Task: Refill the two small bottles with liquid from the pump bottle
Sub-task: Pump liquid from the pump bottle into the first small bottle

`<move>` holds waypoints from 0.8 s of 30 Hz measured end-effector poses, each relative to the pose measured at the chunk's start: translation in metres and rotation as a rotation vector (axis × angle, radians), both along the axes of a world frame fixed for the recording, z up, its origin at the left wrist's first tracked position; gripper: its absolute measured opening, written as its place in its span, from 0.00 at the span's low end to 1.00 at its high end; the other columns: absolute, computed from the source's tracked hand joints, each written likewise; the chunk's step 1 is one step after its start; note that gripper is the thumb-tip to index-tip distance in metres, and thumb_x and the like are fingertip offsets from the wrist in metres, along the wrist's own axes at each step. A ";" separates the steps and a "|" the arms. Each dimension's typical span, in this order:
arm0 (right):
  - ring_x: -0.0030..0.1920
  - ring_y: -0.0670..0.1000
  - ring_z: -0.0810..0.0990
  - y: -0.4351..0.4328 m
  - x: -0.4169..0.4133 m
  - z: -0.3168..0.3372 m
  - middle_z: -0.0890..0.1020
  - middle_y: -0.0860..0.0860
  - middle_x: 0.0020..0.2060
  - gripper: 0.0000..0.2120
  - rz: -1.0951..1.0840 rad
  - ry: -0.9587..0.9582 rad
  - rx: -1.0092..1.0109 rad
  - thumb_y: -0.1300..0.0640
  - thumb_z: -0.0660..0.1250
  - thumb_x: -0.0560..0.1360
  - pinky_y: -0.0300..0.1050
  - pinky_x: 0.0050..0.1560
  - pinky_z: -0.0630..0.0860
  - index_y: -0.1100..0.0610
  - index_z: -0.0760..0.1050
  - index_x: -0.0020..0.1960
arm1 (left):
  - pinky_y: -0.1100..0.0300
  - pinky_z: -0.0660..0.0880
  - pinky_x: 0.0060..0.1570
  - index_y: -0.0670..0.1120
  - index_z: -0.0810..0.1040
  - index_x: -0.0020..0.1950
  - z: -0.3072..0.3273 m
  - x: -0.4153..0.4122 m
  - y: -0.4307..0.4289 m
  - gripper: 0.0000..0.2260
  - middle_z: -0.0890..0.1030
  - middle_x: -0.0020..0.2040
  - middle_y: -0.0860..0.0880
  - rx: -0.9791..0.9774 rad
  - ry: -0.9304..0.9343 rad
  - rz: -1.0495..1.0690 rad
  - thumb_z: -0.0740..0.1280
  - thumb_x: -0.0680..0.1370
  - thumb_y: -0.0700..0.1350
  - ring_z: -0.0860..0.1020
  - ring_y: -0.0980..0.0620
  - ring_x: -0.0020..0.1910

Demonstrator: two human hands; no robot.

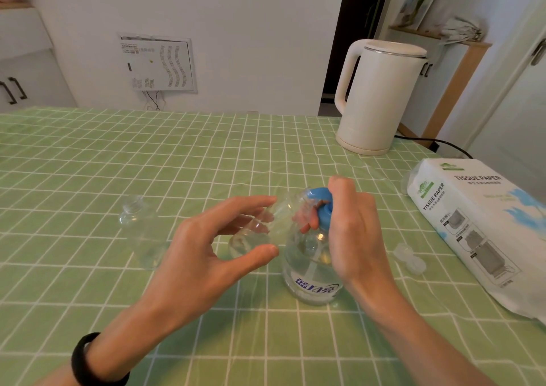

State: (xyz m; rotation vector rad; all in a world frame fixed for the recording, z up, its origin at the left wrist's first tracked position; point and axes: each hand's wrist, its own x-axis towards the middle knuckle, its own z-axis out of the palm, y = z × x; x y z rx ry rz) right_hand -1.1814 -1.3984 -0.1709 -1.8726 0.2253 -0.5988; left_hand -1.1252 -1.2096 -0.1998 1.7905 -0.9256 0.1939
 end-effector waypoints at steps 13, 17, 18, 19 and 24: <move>0.37 0.60 0.82 -0.002 0.000 0.002 0.82 0.52 0.28 0.27 0.022 -0.008 0.018 0.49 0.51 0.79 0.67 0.49 0.79 0.50 0.73 0.23 | 0.63 0.80 0.59 0.61 0.79 0.69 -0.002 0.000 0.000 0.24 0.86 0.58 0.62 -0.004 0.000 0.004 0.76 0.72 0.56 0.86 0.57 0.56; 0.36 0.58 0.82 0.000 0.000 0.001 0.82 0.51 0.28 0.28 0.014 -0.010 0.005 0.43 0.51 0.78 0.67 0.50 0.79 0.52 0.72 0.24 | 0.64 0.79 0.59 0.63 0.78 0.69 0.000 -0.001 -0.001 0.24 0.85 0.59 0.62 -0.012 -0.001 -0.005 0.76 0.72 0.57 0.86 0.58 0.56; 0.36 0.58 0.82 0.000 0.000 0.001 0.83 0.52 0.29 0.29 0.008 -0.012 0.003 0.41 0.50 0.78 0.66 0.50 0.79 0.52 0.71 0.24 | 0.65 0.79 0.59 0.64 0.78 0.69 0.000 -0.001 -0.002 0.24 0.85 0.59 0.62 -0.015 -0.001 -0.008 0.75 0.72 0.57 0.86 0.58 0.56; 0.37 0.59 0.82 0.001 0.000 0.002 0.83 0.52 0.29 0.30 0.002 -0.013 0.007 0.40 0.50 0.78 0.66 0.49 0.79 0.52 0.71 0.24 | 0.65 0.79 0.59 0.64 0.78 0.68 0.001 -0.002 -0.002 0.24 0.85 0.59 0.62 -0.016 -0.002 -0.009 0.75 0.72 0.57 0.86 0.58 0.56; 0.36 0.58 0.82 0.001 -0.001 0.003 0.83 0.51 0.29 0.28 0.001 -0.007 0.010 0.41 0.50 0.77 0.68 0.50 0.79 0.51 0.71 0.23 | 0.65 0.79 0.59 0.64 0.77 0.69 0.001 -0.002 -0.003 0.24 0.85 0.59 0.62 -0.013 0.002 -0.012 0.75 0.72 0.57 0.85 0.58 0.56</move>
